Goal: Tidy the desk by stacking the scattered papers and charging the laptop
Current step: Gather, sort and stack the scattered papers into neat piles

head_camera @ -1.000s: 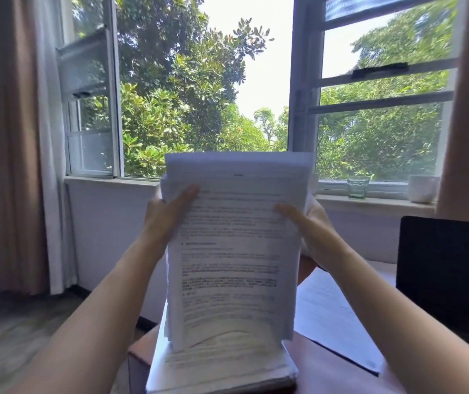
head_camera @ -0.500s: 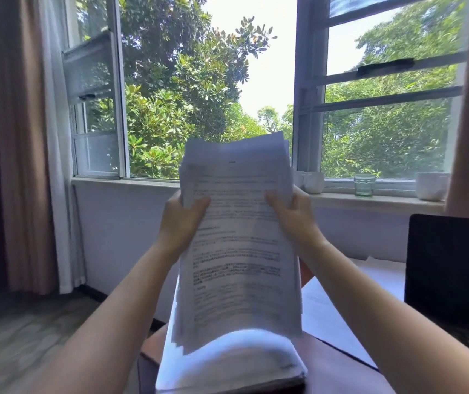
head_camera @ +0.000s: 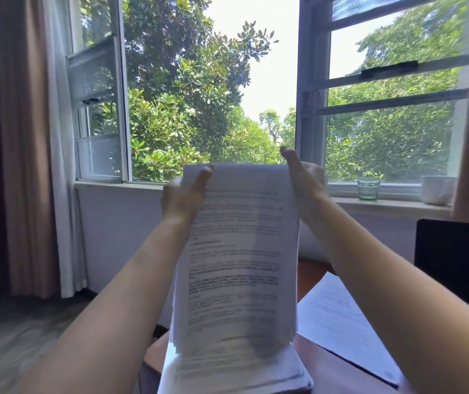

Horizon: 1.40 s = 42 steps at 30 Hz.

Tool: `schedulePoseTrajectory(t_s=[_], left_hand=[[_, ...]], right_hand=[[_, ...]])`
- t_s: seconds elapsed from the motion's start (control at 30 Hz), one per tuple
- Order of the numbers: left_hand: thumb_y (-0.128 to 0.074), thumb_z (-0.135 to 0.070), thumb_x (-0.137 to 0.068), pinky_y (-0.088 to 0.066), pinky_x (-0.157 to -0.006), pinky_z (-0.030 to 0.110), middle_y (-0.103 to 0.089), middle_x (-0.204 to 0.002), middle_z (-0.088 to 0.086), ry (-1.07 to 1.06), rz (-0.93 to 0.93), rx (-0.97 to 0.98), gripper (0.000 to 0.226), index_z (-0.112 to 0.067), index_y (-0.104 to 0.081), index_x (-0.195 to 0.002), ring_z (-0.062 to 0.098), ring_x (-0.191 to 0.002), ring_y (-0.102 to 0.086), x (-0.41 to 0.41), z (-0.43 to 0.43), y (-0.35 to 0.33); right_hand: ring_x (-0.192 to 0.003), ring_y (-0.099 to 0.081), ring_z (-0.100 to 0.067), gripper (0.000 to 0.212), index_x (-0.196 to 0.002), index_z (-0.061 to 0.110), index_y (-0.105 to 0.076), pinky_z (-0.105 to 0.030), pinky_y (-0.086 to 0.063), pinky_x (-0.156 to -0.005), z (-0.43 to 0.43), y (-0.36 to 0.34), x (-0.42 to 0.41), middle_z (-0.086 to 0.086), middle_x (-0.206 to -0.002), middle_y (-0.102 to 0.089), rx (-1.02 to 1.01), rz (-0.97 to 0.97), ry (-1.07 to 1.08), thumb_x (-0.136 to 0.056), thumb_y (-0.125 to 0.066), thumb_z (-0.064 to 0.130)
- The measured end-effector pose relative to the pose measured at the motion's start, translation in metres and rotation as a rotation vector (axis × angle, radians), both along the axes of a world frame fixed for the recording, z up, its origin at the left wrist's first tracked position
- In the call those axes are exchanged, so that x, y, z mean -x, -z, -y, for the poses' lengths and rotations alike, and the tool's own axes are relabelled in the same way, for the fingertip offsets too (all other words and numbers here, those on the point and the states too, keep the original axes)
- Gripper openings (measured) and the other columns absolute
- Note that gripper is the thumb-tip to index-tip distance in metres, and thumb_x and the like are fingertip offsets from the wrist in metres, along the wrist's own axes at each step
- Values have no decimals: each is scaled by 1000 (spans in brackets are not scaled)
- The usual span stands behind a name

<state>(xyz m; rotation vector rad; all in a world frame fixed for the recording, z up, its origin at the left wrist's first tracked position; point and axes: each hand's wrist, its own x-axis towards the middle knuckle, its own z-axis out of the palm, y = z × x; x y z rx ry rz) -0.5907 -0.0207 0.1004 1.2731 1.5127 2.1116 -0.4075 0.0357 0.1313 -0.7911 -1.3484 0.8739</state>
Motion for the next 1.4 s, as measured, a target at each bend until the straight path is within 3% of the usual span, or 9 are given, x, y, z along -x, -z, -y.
schedulePoseTrajectory(t_s=[0.13,0.27,0.37,0.77,0.87,0.97,1.07,1.2,1.4], left_hand=[[-58,-66,-78,-40,-75,32,-54,-75,2,-53,97,55,49,-17,-56,-78,22,-79,-53,0,-3,-10],[-51,-49,-68,-54,-80,48,-61,-78,8,-91,173,106,36,-14,-56,-68,28,-78,-62,3,-1,-11],[-48,-41,-82,-45,-66,37,-55,-70,5,-132,158,85,30,-16,-48,-65,24,-70,-53,5,-3,-9],[-52,-42,-88,-40,-67,32,-50,-68,0,-263,77,81,35,-14,-49,-68,22,-69,-50,1,-6,-3],[-48,-34,-89,-40,-66,32,-48,-65,1,-295,94,101,33,-14,-45,-62,24,-70,-49,3,-6,-4],[-41,-28,-95,-34,-65,31,-45,-63,3,-394,55,91,40,-13,-39,-58,24,-70,-45,1,-2,0],[-38,-22,-97,-30,-64,29,-47,-65,6,-494,8,63,43,-13,-38,-55,23,-66,-44,-4,0,6],[-37,-22,-98,-32,-64,29,-52,-76,9,-524,19,80,43,-16,-40,-55,22,-65,-47,-4,-1,-2],[-35,-52,-98,-31,-68,31,-57,-89,15,-499,-14,34,57,-2,-57,-82,28,-87,-55,5,-5,-6]], right_hand=[[-78,-53,-21,31,-106,9,-65,-32,-43,-69,-4,2,6,-2,-84,-55,26,34,75,-92,-52,33],[-76,-54,-21,18,-92,13,-62,-36,-46,-70,-5,10,4,-1,-76,-54,30,55,67,-92,-49,24],[-72,-55,-23,21,-86,12,-59,-37,-46,-69,-5,18,2,-5,-77,-54,69,18,24,-91,-48,30],[-83,-60,-23,9,-99,17,-53,-42,-53,-79,-6,24,8,-6,-95,-60,-118,111,89,-94,-46,19],[-74,-59,-18,14,-109,15,-51,-37,-53,-70,-3,23,6,-4,-89,-64,-124,69,44,-97,-46,19],[-97,-62,-22,42,-120,22,-44,-39,-52,-84,-8,35,-4,-4,-103,-65,-181,76,-145,-86,-63,39],[-98,-62,-6,61,-134,23,-37,-22,-51,-80,-8,55,-14,3,-110,-62,-277,190,-232,-82,-70,27],[-85,-69,-9,45,-122,8,-52,-20,-54,-69,-15,96,-28,0,-99,-70,-210,149,-383,-80,-68,1],[-76,-65,-24,19,-90,-8,-64,-47,-54,-72,-28,126,-11,-17,-86,-69,-162,128,-257,-83,-69,9]])
